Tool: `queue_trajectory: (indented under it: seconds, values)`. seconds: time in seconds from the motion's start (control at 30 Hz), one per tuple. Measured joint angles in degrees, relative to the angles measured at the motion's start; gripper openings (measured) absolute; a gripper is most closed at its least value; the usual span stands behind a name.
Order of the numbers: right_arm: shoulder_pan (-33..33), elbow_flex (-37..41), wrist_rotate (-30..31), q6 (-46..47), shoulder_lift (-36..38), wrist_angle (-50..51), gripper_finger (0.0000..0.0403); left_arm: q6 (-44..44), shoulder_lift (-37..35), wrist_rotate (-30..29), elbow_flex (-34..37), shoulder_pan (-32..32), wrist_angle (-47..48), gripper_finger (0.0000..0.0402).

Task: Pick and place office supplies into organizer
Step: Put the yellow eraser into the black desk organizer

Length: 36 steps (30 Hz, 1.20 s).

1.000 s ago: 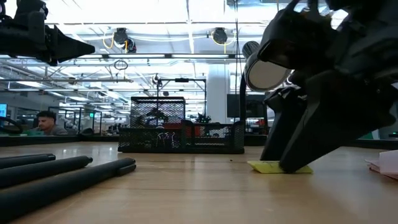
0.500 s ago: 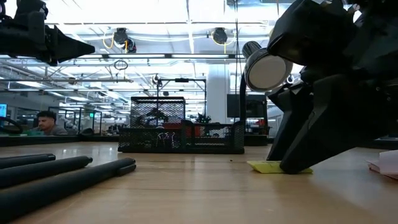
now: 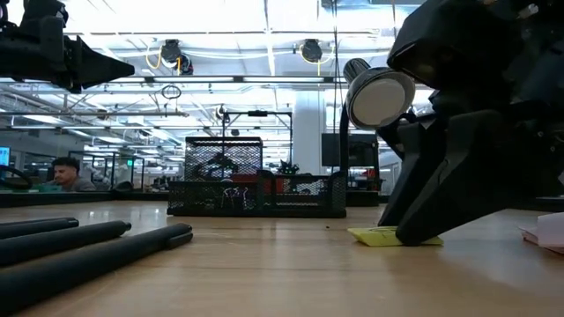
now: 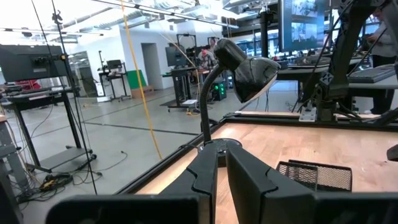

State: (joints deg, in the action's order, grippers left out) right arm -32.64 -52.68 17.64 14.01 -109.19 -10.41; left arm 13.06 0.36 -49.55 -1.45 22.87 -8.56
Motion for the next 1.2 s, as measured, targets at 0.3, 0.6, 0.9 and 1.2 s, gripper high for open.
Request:
queue_trajectory:
  seconds: [0.3,0.6,0.9,1.2]
  values:
    - [0.48,-6.48,0.36,-4.74,-0.29,9.74,0.0062,0.0,0.0,-0.01,0.0,-0.01,0.0,0.0042]
    - [1.9,-8.88,1.59,-7.92,-0.04,10.64,0.0063,0.0,0.01,-0.01,0.0,0.0,-0.01,0.0042]
    - [5.33,-9.03,6.59,-10.71,5.67,7.52,0.006,-0.01,0.01,0.0,0.01,0.0,0.0,0.0042]
    - [11.79,-9.13,1.42,-20.73,5.97,-8.65,0.006,0.01,0.02,-0.01,0.02,0.01,0.07,0.0042]
